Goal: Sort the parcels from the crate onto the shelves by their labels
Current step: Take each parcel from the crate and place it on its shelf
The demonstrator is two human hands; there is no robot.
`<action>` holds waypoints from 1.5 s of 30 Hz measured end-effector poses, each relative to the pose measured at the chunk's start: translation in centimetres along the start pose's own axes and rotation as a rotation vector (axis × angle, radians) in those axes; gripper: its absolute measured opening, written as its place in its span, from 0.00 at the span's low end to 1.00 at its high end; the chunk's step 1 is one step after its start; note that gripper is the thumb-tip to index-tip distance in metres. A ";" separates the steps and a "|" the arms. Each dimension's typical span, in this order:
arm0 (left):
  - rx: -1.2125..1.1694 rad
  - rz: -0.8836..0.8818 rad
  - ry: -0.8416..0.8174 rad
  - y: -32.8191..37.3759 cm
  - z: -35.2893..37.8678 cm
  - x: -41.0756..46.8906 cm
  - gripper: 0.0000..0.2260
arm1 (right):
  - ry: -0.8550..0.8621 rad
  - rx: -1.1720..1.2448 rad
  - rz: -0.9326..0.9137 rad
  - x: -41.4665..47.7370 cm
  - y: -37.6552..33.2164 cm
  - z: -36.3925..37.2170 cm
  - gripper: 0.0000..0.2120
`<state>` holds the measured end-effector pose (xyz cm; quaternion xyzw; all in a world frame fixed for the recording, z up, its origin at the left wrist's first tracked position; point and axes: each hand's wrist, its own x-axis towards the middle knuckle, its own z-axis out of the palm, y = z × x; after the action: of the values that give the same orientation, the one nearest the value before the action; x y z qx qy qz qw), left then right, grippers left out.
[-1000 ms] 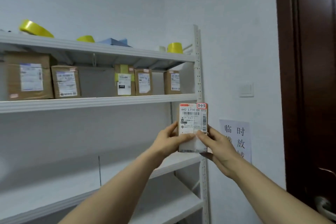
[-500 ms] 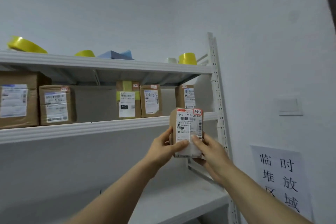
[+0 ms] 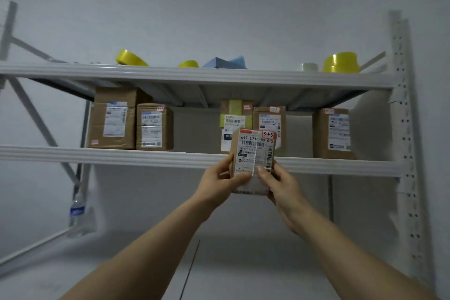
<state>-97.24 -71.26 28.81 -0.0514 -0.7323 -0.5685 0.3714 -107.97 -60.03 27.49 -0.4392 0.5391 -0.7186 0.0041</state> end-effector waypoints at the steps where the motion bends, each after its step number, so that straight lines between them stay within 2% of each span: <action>1: 0.013 -0.001 0.027 -0.2 -1.0 0.4 0.23 | -0.014 0.010 -0.006 0.7 0.4 1.1 0.09; 10: 0.207 0.096 0.188 -2.1 -11.9 5.9 0.21 | -0.013 -0.024 -0.058 8.4 3.4 11.8 0.14; 18: 0.392 0.170 0.263 -4.1 -19.6 13.1 0.15 | 0.136 -0.173 -0.096 15.7 4.7 19.6 0.11; 24: 0.650 0.231 0.315 -6.2 -20.9 16.6 0.11 | 0.159 -0.355 -0.101 19.0 5.2 20.7 0.11; 28: 0.744 0.242 0.325 -7.0 -21.2 17.7 0.11 | 0.166 -0.498 -0.053 20.5 6.0 21.0 0.13; 31: 0.785 0.218 0.315 -7.5 -21.0 18.0 0.13 | 0.142 -0.607 0.013 21.2 6.9 20.8 0.14; 35: 0.898 0.202 0.320 -7.7 -21.0 18.3 0.26 | 0.132 -0.754 0.055 22.3 7.5 20.6 0.15; 36: 0.949 0.197 0.312 -7.8 -21.0 18.3 0.25 | 0.127 -0.775 0.066 22.5 7.5 20.6 0.15; 39: 1.108 0.210 0.260 -8.3 -21.0 18.1 0.11 | 0.104 -0.801 0.077 22.9 8.1 20.8 0.17; 45: 1.329 0.152 0.212 -9.9 -21.5 18.4 0.14 | 0.078 -0.881 0.073 23.9 9.2 21.7 0.17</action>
<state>-104.89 -99.82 33.72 0.1928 -0.8801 0.0280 0.4329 -113.13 -92.07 35.98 -0.3523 0.8089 -0.4355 -0.1787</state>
